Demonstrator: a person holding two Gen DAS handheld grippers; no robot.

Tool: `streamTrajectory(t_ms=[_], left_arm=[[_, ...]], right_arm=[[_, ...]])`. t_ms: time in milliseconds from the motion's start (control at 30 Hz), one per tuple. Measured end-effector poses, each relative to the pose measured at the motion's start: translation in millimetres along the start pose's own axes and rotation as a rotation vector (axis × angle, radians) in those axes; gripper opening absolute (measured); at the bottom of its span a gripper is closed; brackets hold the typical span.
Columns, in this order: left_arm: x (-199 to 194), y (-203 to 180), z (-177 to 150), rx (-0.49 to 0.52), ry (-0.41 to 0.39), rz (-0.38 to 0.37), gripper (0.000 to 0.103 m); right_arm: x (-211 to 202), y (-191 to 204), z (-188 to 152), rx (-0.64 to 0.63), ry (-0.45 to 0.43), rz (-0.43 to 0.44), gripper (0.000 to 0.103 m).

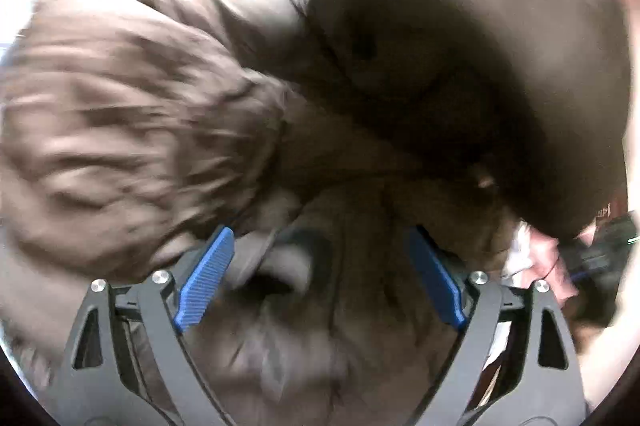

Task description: Fold large clothes

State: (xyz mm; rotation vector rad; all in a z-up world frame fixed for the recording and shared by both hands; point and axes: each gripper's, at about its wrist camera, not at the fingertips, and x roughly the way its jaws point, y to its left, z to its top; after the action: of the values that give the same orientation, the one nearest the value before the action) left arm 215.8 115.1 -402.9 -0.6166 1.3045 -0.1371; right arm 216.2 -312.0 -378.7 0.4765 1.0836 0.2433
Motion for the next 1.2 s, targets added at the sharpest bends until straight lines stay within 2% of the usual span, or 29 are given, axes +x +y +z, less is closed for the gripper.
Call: streamTrajectory(t_ms=[67, 100, 167, 200, 267, 333, 433, 500, 533, 567, 600, 633, 667, 700, 767, 800, 833, 933, 967, 1067, 1100, 1200], left_arm=[[-38.4, -4.9, -2.6, 0.022, -0.084, 0.002, 0.089], [-62.3, -13.2, -1.8, 0.045, -0.145, -0.044, 0.089], [-90.3, -33.0, 4.7, 0.106, -0.22, -0.116, 0.092], [-92.9, -41.3, 9.9, 0.124, -0.229, -0.11, 0.094], [-86.0, -54.9, 21.0, 0.146, -0.219, -0.094, 0.094], [-72.0, -62.6, 28.8, 0.14, -0.164, -0.083, 0.094], [-64.6, -66.4, 39.5, 0.123, -0.13, -0.16, 0.094], [-59.0, -74.3, 42.6, 0.123, -0.096, -0.222, 0.096], [-59.3, -77.5, 46.3, 0.121, -0.071, -0.233, 0.098], [-53.4, -76.6, 47.0, 0.11, -0.038, -0.232, 0.098], [-44.6, -76.4, 46.7, 0.093, -0.013, -0.225, 0.099], [-40.2, -75.1, 47.1, 0.073, 0.005, -0.219, 0.099], [-38.6, -72.4, 48.1, 0.05, 0.018, -0.216, 0.099], [-36.8, -73.7, 45.6, 0.038, 0.019, -0.214, 0.099], [-37.4, -68.8, 44.8, 0.028, 0.01, -0.201, 0.1], [-33.8, -65.6, 45.8, 0.028, 0.004, -0.175, 0.101], [-24.3, -61.6, 47.9, 0.031, 0.007, -0.151, 0.101], [13.3, -54.7, 50.7, 0.033, 0.059, -0.065, 0.101], [24.6, -51.0, 49.4, 0.014, 0.077, -0.041, 0.101], [33.8, -45.9, 39.2, 0.0, 0.086, -0.041, 0.101], [34.5, -45.8, 33.0, 0.019, 0.079, -0.026, 0.101], [35.8, -39.6, 20.2, 0.05, 0.085, -0.006, 0.101]], right_arm=[[10.9, -3.2, -8.5, 0.007, 0.014, -0.022, 0.012], [14.6, -0.6, -8.2, -0.001, 0.019, -0.04, 0.012], [18.2, 7.0, -4.9, -0.031, 0.021, -0.057, 0.012], [19.7, 11.0, -3.0, -0.055, 0.021, -0.07, 0.012], [19.6, 10.2, -3.3, -0.055, 0.019, -0.083, 0.012], [16.4, 2.5, -4.7, -0.02, 0.019, -0.097, 0.012], [10.7, -6.5, -10.2, 0.026, 0.051, -0.068, 0.018], [8.1, -8.5, -16.4, 0.008, 0.106, -0.063, 0.022], [5.2, -7.4, -19.0, 0.0, 0.127, -0.071, 0.031], [0.9, -5.2, -21.0, 0.001, 0.144, -0.089, 0.062], [-3.5, -4.4, -21.7, 0.022, 0.178, -0.126, 0.079], [-13.9, -5.7, -24.7, 0.071, 0.176, -0.117, 0.092], [-24.0, -6.7, -27.8, 0.102, 0.138, -0.078, 0.097], [-36.3, -7.4, -31.2, 0.134, 0.107, -0.045, 0.099], [-49.4, -9.6, -32.4, 0.229, 0.119, 0.006, 0.099], [-52.8, -10.8, -28.4, 0.307, 0.13, 0.076, 0.099], [-53.1, -9.1, -20.2, 0.373, 0.134, 0.138, 0.1], [-34.6, 13.2, 17.8, 0.437, 0.155, 0.216, 0.102], [-24.0, 22.5, 28.8, 0.447, 0.18, 0.244, 0.102], [32.6, 54.8, 48.6, 0.595, 0.358, 0.346, 0.102], [54.7, 66.4, 51.6, 0.639, 0.425, 0.358, 0.102], [101.6, 81.8, 56.3, 0.719, 0.513, 0.323, 0.102]])
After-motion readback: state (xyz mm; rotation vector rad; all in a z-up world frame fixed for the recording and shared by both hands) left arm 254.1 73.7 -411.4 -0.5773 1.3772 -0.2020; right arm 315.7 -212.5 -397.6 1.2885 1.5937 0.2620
